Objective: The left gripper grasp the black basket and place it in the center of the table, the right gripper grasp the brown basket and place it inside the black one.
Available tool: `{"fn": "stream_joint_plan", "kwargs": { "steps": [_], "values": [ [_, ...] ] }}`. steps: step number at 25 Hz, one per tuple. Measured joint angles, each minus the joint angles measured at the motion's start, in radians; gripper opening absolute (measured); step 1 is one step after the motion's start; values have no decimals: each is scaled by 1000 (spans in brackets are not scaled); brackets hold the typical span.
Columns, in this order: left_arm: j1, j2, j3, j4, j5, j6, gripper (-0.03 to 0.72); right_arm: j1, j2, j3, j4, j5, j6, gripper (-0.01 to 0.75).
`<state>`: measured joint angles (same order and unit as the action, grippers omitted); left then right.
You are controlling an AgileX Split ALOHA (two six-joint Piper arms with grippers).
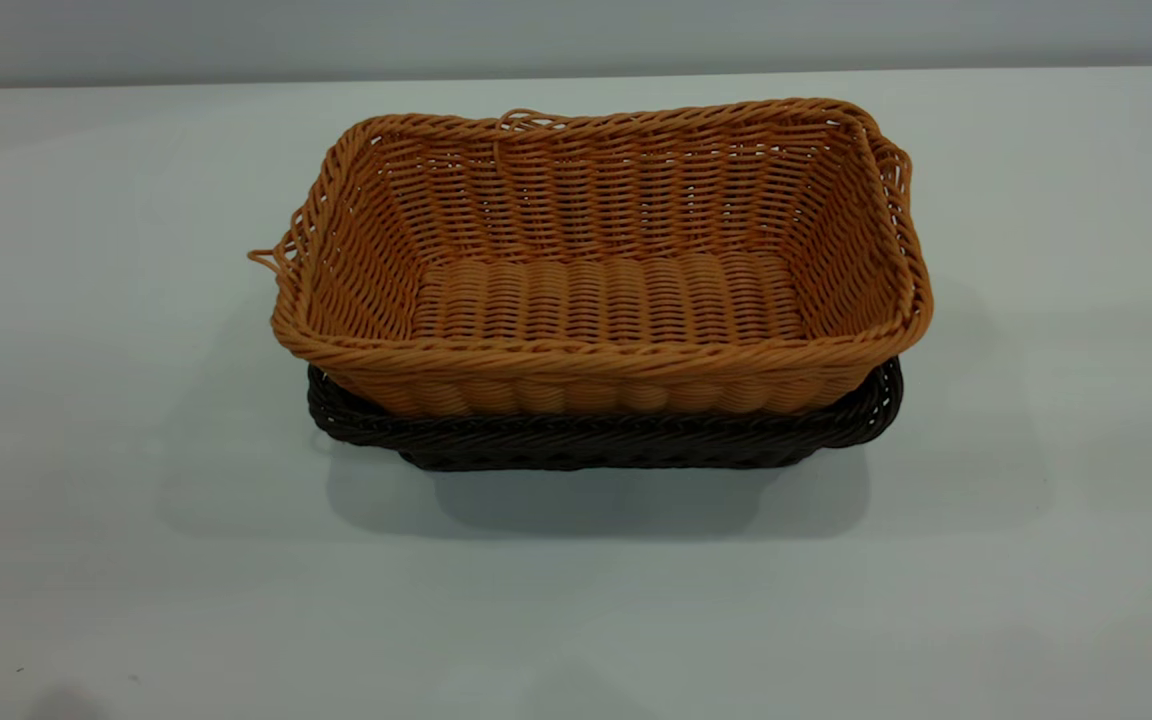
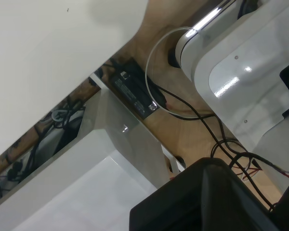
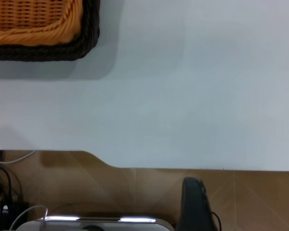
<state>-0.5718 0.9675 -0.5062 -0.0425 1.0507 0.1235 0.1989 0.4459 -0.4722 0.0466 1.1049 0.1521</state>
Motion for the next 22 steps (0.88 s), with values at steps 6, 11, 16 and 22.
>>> {"fn": "stream_joint_plan", "kwargs": {
  "steps": [6, 11, 16, 22],
  "values": [
    [0, 0, 5, 0, 4, 0, 318, 0, 0, 0, 0, 0, 0, 439],
    [0, 0, 6, 0, 4, 0, 318, 0, 0, 0, 0, 0, 0, 439],
    [0, 0, 6, 0, 4, -1, 318, 0, 0, 0, 0, 0, 0, 439],
    [0, 0, 6, 0, 4, -1, 318, -98, -11, 0, 7, 0, 0, 439]
  ]
}}
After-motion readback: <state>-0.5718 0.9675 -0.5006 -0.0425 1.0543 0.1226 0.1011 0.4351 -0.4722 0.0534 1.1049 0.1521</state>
